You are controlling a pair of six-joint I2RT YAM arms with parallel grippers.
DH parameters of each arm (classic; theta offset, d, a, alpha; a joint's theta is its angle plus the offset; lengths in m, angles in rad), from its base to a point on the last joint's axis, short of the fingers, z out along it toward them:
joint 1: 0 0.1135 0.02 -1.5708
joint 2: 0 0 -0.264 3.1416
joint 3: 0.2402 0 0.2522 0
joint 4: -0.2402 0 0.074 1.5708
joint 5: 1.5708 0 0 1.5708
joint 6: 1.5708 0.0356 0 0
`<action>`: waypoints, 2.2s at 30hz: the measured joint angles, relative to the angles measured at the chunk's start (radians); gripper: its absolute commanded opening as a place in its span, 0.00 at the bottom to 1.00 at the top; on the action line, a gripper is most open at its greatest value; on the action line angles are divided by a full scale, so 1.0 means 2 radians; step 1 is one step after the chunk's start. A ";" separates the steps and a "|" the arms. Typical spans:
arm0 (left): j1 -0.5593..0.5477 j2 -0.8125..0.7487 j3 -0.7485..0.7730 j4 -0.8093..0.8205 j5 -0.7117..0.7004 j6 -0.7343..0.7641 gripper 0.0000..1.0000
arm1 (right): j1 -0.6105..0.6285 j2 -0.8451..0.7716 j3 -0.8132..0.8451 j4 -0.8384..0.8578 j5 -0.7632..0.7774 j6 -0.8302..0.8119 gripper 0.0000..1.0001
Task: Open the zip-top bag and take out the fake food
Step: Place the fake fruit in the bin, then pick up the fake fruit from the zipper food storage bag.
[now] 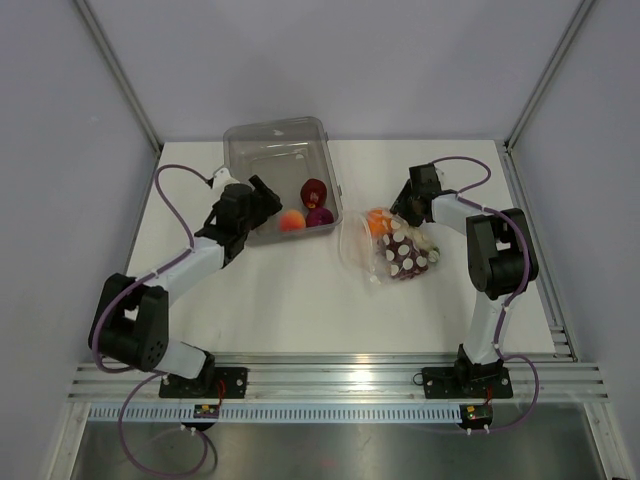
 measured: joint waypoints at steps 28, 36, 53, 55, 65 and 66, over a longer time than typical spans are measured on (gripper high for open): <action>-0.137 -0.041 -0.065 0.096 0.053 -0.005 0.91 | 0.002 -0.095 -0.036 -0.024 -0.014 0.011 0.69; -0.139 -0.041 -0.065 0.102 0.067 -0.005 0.90 | 0.015 -0.119 -0.070 -0.022 -0.008 0.003 0.63; -0.145 -0.041 -0.065 0.104 0.085 -0.005 0.89 | 0.018 -0.146 -0.106 -0.010 -0.009 -0.009 0.00; -0.147 -0.041 -0.065 0.105 0.086 -0.005 0.89 | 0.018 -0.146 -0.106 -0.009 -0.009 -0.008 0.00; -0.183 -0.017 -0.068 0.131 0.091 -0.005 0.75 | 0.018 -0.174 -0.134 -0.002 0.015 0.012 0.00; -0.187 -0.013 -0.068 0.133 0.092 -0.005 0.75 | 0.018 -0.183 -0.141 -0.002 0.019 0.014 0.00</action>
